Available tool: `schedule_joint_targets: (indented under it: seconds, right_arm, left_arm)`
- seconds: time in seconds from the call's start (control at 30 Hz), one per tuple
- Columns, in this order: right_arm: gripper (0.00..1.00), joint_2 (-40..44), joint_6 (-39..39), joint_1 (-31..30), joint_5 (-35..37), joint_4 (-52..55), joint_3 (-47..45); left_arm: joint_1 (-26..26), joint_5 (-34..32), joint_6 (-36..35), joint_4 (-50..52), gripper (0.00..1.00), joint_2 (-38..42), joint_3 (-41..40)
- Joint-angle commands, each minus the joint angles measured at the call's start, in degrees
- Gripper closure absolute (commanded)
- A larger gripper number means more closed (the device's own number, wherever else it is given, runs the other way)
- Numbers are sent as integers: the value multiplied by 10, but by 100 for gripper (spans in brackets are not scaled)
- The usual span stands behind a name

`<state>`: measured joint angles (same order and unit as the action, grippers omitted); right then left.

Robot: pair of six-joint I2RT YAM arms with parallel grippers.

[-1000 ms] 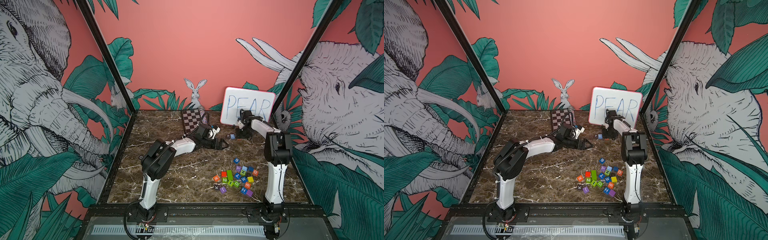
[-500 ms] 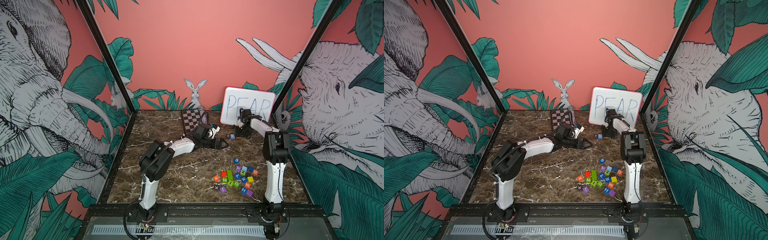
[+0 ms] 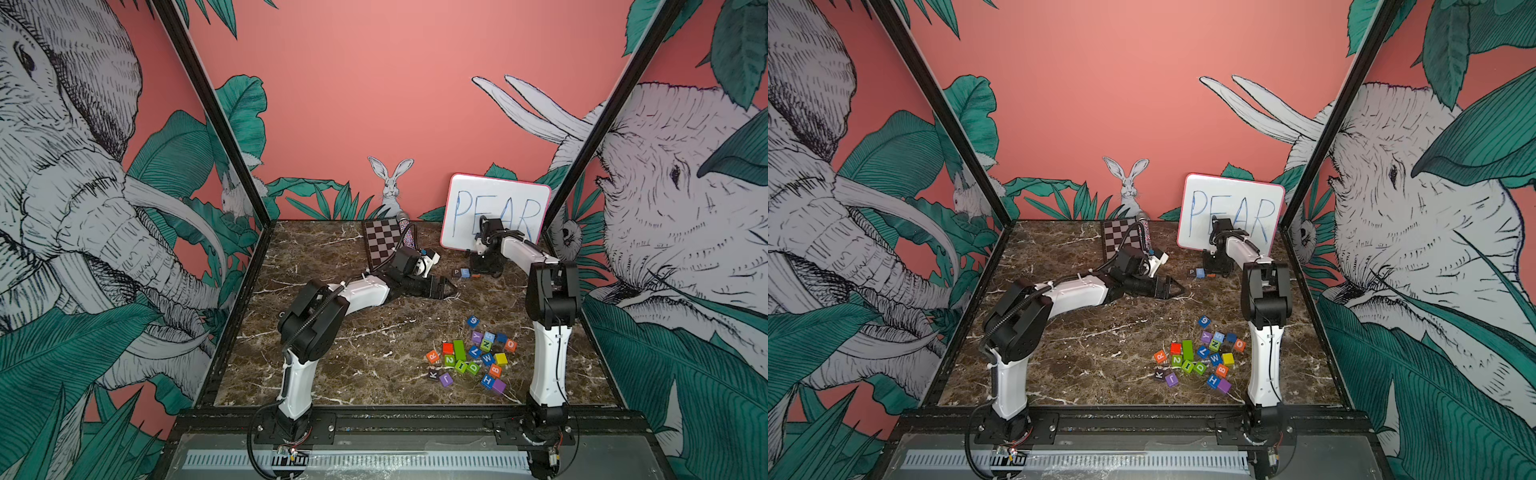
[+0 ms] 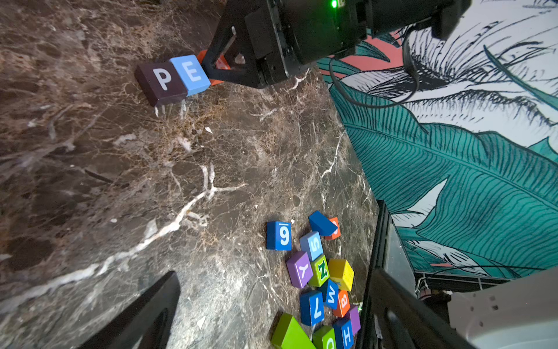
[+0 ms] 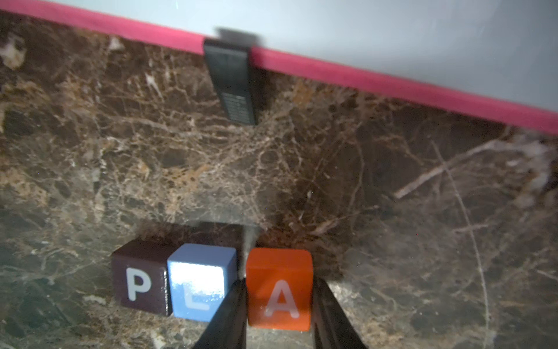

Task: Spell the uppercase word “pear” with letter blocks
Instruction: Adjust the letter block at the center of the board.

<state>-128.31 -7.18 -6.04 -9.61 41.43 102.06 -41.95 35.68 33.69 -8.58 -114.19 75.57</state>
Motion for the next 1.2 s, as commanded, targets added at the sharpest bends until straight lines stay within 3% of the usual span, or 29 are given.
schedule_joint_targets:
  seconds: [0.0, 0.7, 1.17]
  right_arm:
    - [64, -15, -3, 1, -7, 15, 3]
    - [53, 3, 0, 1, 25, 47, 19]
    - [49, 94, -41, 2, 8, 53, -23]
  left_arm:
    - [2, -3, 5, -13, 1, 35, -11]
    - [2, -3, 11, -21, 1, 38, -16]
    - [2, -8, 5, -26, 1, 55, -40]
